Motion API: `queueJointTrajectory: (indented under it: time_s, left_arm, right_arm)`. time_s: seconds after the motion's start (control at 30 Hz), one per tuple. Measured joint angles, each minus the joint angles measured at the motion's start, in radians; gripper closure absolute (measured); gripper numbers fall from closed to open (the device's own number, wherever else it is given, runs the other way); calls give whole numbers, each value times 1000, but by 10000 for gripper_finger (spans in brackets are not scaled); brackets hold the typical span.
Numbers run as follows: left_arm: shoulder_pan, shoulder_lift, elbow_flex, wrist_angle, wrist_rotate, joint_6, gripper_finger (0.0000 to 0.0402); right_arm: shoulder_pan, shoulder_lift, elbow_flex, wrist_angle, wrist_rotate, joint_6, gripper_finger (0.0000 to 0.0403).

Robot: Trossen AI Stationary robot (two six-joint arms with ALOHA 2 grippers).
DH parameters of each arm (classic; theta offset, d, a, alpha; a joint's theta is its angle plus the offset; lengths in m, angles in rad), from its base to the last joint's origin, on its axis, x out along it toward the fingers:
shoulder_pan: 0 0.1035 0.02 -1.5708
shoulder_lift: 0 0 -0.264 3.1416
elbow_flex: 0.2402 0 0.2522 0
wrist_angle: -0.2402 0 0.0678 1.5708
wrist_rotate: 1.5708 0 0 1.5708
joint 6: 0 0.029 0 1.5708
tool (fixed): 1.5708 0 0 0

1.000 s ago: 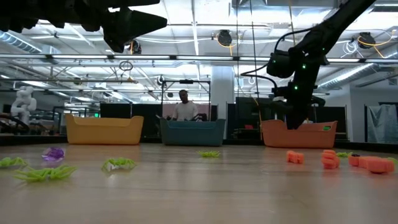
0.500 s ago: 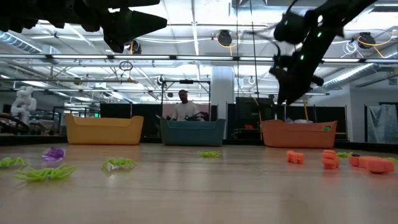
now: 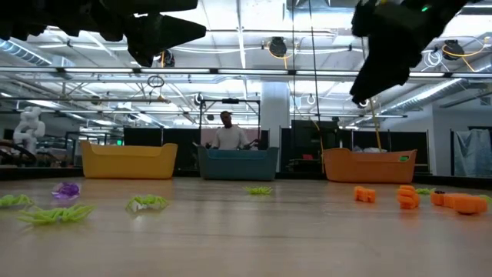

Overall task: Sort Halloween decoration
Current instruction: Put the orange skeleton toy into the yellow bin

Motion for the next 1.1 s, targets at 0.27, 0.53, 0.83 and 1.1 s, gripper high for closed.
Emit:
queueJointTrajectory:
  time_s: [0.27,0.53,0.83,1.1]
  left_arm:
    - [0,0,0,0,0,0,148]
    - [0,0,0,0,0,-1,148]
    - [0,0,0,1,0,-2,148]
    - [0,0,0,1,0,-2,148]
  right_arm:
    - [310,174,0,179,129,70,232]
    - [426,390,14,300,150,237,232]
    - [439,523,51,297,204,326,232]
    - [433,599,51,293,229,406,232]
